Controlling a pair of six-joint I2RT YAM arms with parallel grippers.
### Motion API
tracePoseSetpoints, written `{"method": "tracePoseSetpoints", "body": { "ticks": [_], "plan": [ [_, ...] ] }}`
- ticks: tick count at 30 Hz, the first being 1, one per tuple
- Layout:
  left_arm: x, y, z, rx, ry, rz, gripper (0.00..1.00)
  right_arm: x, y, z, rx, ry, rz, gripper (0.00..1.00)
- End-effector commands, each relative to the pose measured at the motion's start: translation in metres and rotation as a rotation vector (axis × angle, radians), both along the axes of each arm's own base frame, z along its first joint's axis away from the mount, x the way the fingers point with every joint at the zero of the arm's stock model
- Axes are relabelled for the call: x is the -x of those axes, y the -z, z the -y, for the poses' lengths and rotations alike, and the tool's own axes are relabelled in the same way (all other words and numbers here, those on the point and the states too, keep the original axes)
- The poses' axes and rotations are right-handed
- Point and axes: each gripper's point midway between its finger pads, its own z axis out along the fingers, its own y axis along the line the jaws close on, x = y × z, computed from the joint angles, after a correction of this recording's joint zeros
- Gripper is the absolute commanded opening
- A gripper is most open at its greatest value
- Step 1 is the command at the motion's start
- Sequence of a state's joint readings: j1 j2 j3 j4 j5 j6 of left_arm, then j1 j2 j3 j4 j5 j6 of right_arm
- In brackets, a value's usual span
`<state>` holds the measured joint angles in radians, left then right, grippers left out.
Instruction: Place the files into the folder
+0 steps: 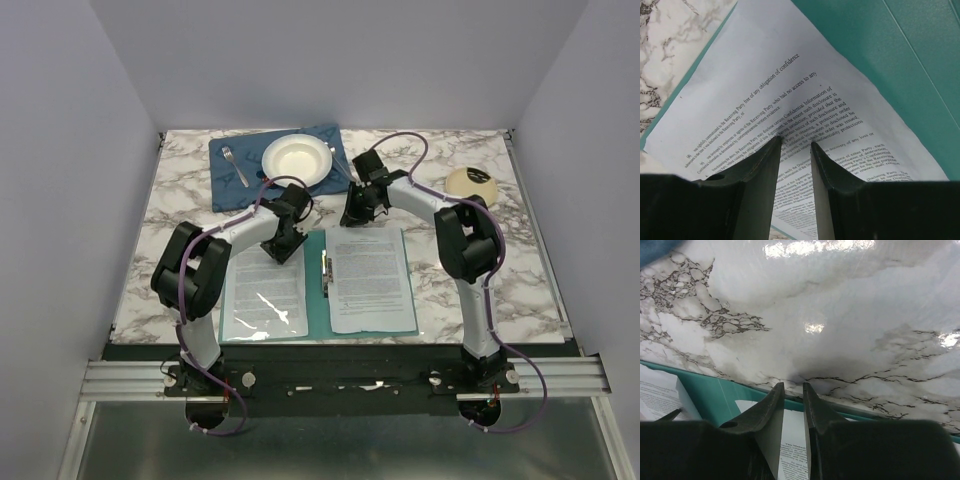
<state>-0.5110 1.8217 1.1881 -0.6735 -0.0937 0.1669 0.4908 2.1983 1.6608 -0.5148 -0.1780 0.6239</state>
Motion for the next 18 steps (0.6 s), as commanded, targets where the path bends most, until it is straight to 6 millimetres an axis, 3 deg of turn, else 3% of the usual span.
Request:
{"method": "tracePoseSetpoints", "body": {
  "ticks": [1, 9, 18],
  "plan": [
    [0.004, 0.011, -0.009, -0.044, -0.011, -0.010, 0.43, 0.009, -0.003, 0.000, -0.005, -0.001, -0.006, 0.30],
    [0.008, 0.012, -0.014, -0.061, -0.012, -0.009, 0.43, 0.008, -0.017, 0.002, -0.006, -0.001, 0.028, 0.30],
    [0.009, 0.011, -0.015, -0.063, -0.013, -0.003, 0.42, 0.014, -0.015, 0.007, 0.008, -0.001, 0.026, 0.31]
  ]
}}
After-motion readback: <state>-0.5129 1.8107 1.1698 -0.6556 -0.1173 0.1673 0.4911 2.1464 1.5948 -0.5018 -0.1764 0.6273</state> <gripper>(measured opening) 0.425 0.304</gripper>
